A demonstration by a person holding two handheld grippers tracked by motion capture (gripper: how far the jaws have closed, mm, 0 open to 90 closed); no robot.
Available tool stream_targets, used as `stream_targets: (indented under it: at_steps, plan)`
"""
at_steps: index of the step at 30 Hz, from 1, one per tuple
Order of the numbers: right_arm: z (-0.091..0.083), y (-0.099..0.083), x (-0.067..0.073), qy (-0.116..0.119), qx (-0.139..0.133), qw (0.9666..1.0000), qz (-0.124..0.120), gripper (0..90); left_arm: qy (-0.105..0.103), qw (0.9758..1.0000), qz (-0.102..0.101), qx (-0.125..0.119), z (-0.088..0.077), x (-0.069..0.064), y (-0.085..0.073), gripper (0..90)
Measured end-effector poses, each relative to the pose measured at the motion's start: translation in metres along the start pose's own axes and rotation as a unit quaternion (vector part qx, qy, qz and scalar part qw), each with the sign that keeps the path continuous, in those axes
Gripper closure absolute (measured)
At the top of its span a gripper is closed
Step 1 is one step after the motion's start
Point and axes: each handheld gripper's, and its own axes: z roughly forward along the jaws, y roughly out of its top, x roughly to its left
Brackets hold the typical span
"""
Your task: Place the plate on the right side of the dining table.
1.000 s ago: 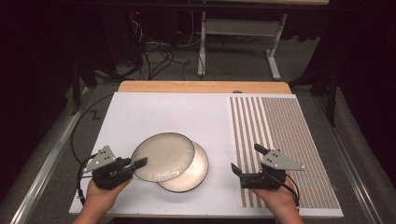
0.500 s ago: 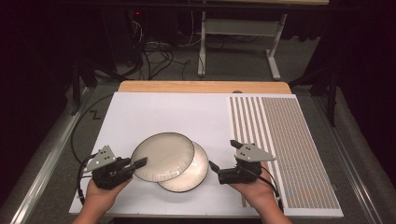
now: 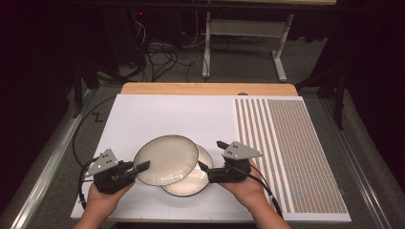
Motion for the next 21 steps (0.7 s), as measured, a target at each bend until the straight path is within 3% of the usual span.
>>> stream_targets:
  at_steps: [14,17,21]
  plan:
    - [0.029,0.016,0.015,0.04,0.004,0.9992,0.003,21.6,0.004,1.0,0.004,0.0,0.001,0.0,0.0,78.4]
    - [0.032,0.014,0.015,0.045,0.001,0.9989,0.01,24.3,0.004,1.0,0.004,0.0,0.0,0.0,-0.001,78.4]
    - [0.036,0.009,0.016,0.053,0.016,0.9984,0.015,27.6,0.003,1.0,0.006,-0.002,0.0,0.0,-0.001,78.5]
